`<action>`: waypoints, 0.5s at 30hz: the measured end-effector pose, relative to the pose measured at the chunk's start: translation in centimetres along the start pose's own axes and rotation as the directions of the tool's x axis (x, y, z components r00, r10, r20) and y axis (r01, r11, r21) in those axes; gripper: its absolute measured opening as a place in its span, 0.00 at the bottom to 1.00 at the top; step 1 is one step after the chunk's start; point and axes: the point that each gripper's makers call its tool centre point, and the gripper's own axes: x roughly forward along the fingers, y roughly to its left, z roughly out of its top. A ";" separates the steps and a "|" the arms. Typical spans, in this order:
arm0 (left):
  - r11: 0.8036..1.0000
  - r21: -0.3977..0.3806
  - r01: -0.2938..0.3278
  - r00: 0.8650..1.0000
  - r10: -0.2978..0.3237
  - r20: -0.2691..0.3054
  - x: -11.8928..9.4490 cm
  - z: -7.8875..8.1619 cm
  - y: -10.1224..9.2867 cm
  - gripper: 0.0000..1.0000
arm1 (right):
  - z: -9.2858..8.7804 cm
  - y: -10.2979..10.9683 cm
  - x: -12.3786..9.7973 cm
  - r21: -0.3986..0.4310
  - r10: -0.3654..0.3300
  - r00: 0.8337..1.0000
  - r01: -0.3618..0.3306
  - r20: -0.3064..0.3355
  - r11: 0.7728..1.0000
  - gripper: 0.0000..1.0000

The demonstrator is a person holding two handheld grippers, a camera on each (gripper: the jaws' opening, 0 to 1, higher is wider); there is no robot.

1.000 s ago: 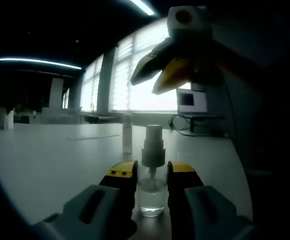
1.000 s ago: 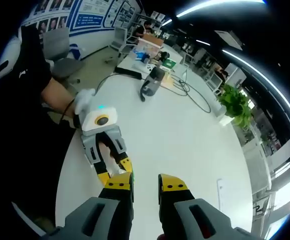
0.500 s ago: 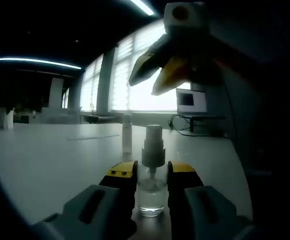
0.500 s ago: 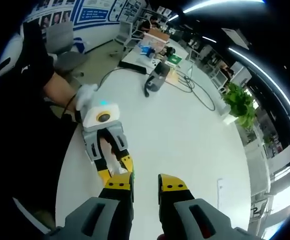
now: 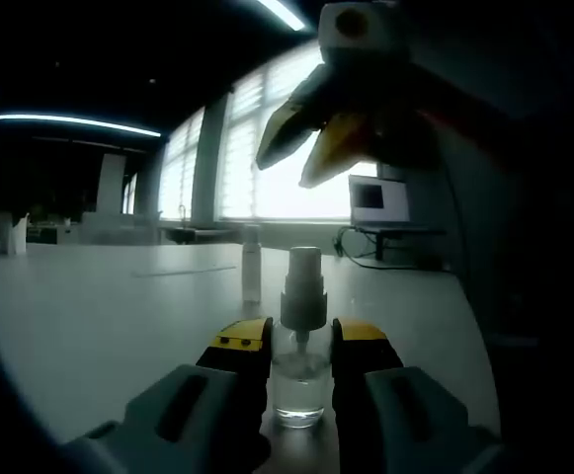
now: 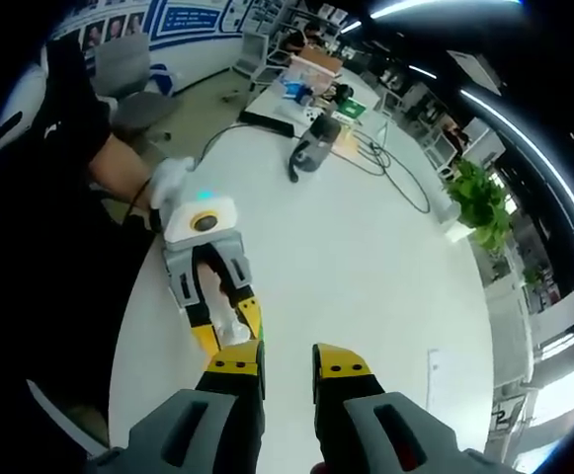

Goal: Clamp pump bottle remove cover press pump head put on cover

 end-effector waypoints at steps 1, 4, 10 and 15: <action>1.000 0.000 0.000 1.000 0.000 0.000 0.0 0.0 0.0 0.15 | 0.0 0.1 -0.1 -0.002 -0.001 1.000 0.001 -0.004 1.000 0.14; 1.000 0.001 0.000 1.000 0.000 0.000 0.0 0.0 0.0 0.15 | 0.0 0.1 -0.1 -0.002 0.002 1.000 -0.002 -0.010 1.000 0.14; 1.000 0.000 0.000 1.000 0.000 0.000 0.0 0.0 0.0 0.15 | 0.1 0.8 0.0 -0.025 0.019 0.999 -0.020 -0.046 0.999 0.14; 1.000 0.001 -0.002 1.000 0.002 0.000 0.0 0.0 -0.1 0.15 | 0.5 1.1 0.1 -0.040 0.028 0.998 -0.030 -0.055 0.999 0.14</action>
